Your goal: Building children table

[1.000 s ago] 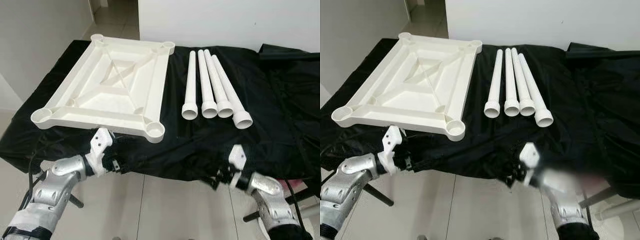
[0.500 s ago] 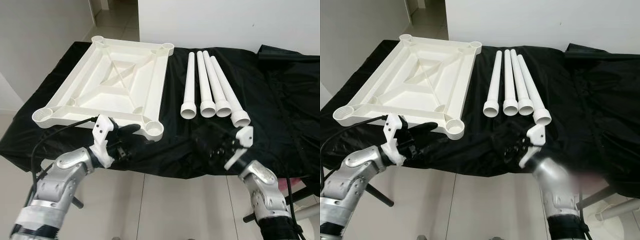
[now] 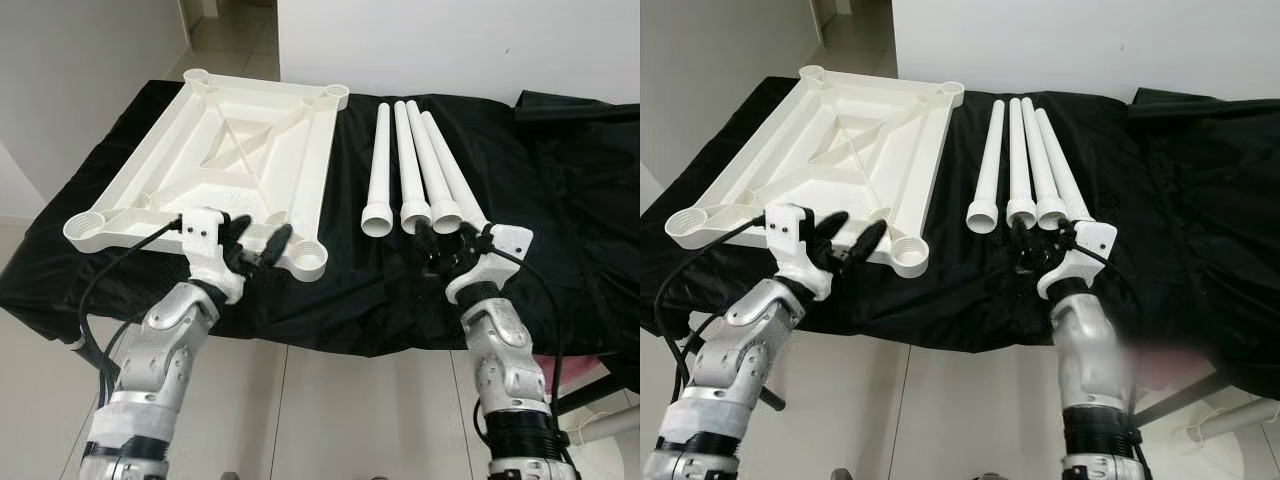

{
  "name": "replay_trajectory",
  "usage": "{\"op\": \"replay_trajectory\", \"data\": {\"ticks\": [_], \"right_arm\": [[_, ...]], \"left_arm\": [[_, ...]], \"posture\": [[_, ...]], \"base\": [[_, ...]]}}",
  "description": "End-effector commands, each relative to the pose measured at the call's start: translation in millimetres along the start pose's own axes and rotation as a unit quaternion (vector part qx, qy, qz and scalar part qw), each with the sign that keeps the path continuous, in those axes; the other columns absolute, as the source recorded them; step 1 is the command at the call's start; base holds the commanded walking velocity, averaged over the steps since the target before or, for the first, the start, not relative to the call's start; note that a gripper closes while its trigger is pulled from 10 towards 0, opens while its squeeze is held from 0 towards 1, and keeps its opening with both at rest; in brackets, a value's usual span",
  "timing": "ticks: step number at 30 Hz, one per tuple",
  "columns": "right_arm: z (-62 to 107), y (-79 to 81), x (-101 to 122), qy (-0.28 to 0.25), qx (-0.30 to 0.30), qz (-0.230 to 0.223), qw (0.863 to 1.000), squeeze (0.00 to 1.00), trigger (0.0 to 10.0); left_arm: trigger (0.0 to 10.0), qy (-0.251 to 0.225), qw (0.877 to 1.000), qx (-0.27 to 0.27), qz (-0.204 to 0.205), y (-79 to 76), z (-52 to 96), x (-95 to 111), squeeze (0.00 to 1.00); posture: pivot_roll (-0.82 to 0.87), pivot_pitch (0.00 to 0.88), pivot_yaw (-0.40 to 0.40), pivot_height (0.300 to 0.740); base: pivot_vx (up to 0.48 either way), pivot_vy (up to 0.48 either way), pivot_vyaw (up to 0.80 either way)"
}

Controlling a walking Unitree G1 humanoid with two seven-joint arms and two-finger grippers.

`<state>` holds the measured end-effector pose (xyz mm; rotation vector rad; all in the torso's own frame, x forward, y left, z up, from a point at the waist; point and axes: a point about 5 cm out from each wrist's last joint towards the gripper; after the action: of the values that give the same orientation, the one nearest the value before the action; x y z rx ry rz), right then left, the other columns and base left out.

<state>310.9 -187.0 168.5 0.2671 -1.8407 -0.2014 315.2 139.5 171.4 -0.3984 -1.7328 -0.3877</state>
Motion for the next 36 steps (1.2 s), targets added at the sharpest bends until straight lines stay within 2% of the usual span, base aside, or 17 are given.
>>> {"op": "replay_trajectory", "data": {"ticks": [1, 4, 6, 12, 13, 14, 16, 21, 25, 36], "right_arm": [[-0.8, 2.1, 5, -0.021, -0.017, 0.018, 0.999, 0.0, 10.0], [-0.7, 2.3, 6, -0.024, -0.025, 0.038, 0.999, 0.0, 10.0], [0.7, 3.1, 8, -0.033, -0.041, 0.042, 0.998, 0.0, 10.0], [11.9, 6.1, 14, -0.055, -0.044, 0.065, 0.995, 0.0, 10.0], [18.3, 9.2, 14, -0.06, -0.036, 0.076, 0.995, 0.0, 10.0], [18.3, 9.2, 14, -0.06, -0.036, 0.076, 0.995, 0.0, 10.0], [24.9, 19.7, 21, -0.076, -0.01, 0.085, 0.993, 0.0, 10.0], [24.4, 24.2, 25, -0.083, -0.001, 0.088, 0.993, 0.0, 10.0], [23.4, 22.9, 20, -0.08, -0.013, 0.093, 0.992, 0.0, 10.0], [20.9, 24.4, 23, -0.08, -0.016, 0.11, 0.991, 0.0, 10.0]], "left_arm": [[10.0, 0.007, 0.999, 0.039, -0.004, 7.7, -1.6, -4, 0.0], [10.0, 0.009, 0.998, 0.052, -0.017, 11.8, -3.1, -3, 0.0], [10.0, 0.015, 0.996, 0.077, -0.047, 15.9, -3.7, -1, 0.0], [10.0, 0.005, 0.992, 0.115, -0.054, 18.1, 3.1, 4, 0.0], [10.0, -0.008, 0.991, 0.122, -0.047, 17.8, 7.7, 6, 0.0], [10.0, -0.008, 0.991, 0.122, -0.047, 17.8, 7.7, 6, 0.0], [10.0, -0.03, 0.992, 0.103, -0.06, 15.2, 14.3, 15, 0.0], [10.0, -0.05, 0.993, 0.078, -0.07, 13.7, 16.7, 23, 0.0], [10.0, -0.04, 0.991, 0.098, -0.079, 17.6, 15.1, 17, 0.0], [10.0, -0.034, 0.991, 0.103, -0.082, 16.4, 15.0, 18, 0.0]], "posture": [[-0.05, 0.074, -0.008, 0.74], [-0.05, 0.072, -0.006, 0.74], [-0.05, 0.071, -0.005, 0.74], [-0.05, 0.071, -0.002, 0.74], [-0.05, 0.074, -0.001, 0.74], [-0.05, 0.074, -0.001, 0.74], [-0.05, 0.083, -0.002, 0.74], [-0.04, 0.089, -0.003, 0.74], [-0.04, 0.092, -0.005, 0.74], [-0.04, 0.102, -0.012, 0.74]], "base": [[0.0, 0.0, 0.0], [0.0, 0.0, 0.0], [0.0, 0.0, 0.0], [0.0, 0.0, 0.0], [0.0, 0.0, 0.0], [0.0, 0.0, 0.0], [0.0, 0.0, 0.0], [0.0, 0.0, 0.0], [0.0, 0.0, 0.0], [0.0, 0.0, 0.0]]}}
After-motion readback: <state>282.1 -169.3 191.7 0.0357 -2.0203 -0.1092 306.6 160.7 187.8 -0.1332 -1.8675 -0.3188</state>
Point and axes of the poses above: a point about 5 cm out from each wrist's last joint towards the gripper, its own z axis pointing back from the gripper into the wrist, its own x axis along the axis of the wrist's last joint, y = z × x, and after that the axes turned 9 degrees about -z, right-handed
